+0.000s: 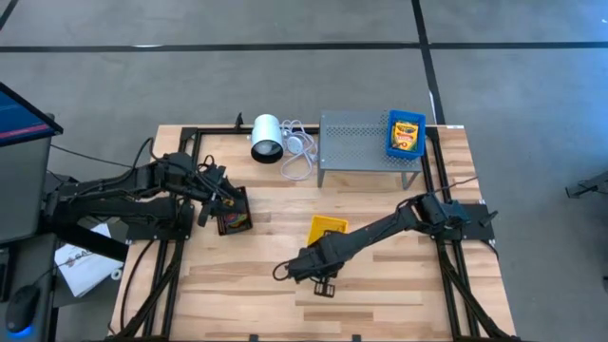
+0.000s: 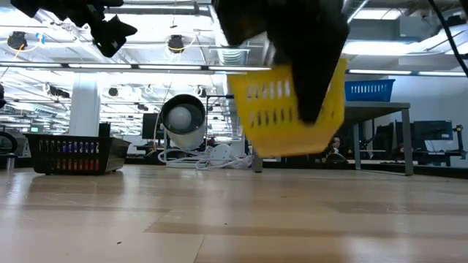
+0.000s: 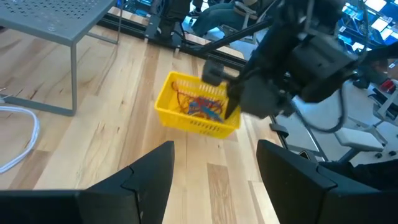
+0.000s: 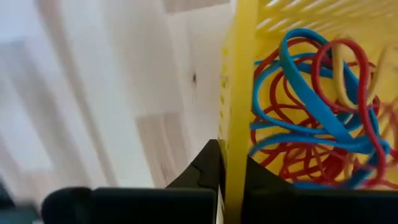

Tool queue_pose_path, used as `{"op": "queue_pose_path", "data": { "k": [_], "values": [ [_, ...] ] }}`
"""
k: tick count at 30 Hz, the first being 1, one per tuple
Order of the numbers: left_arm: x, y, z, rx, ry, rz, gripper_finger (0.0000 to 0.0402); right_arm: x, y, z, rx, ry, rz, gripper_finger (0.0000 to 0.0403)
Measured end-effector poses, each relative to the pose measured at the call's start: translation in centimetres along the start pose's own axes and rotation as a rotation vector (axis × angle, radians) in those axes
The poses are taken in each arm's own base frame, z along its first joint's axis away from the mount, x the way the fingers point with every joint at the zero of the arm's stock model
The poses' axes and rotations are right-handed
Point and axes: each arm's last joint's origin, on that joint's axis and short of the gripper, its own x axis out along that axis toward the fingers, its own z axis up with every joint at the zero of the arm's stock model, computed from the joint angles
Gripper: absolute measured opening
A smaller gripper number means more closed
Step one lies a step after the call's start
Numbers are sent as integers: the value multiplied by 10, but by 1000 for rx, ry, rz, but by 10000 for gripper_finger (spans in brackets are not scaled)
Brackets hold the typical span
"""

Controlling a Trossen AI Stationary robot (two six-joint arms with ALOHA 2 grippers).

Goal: Pick & Place Office Desk Supplies
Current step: Put the yellow bin on the shelf

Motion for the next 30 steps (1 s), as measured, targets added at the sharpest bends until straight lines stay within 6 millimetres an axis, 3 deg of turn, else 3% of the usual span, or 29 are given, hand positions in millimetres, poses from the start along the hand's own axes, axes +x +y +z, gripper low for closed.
{"op": "queue_pose_path", "data": {
  "k": [6, 12, 23, 30],
  "values": [
    [0, 0, 0, 0, -1, 4, 225, -37, -2, -7, -125, 26, -79, 0],
    [0, 0, 0, -3, -2, 6, 225, -71, -26, -1, -157, -25, -95, 0],
    [0, 0, 0, -7, -3, 5, 225, -174, -119, -31, -52, -286, -93, 0],
    [0, 0, 0, -4, -3, 5, 225, -207, -178, -48, -46, -365, -91, 0]
  ]
}}
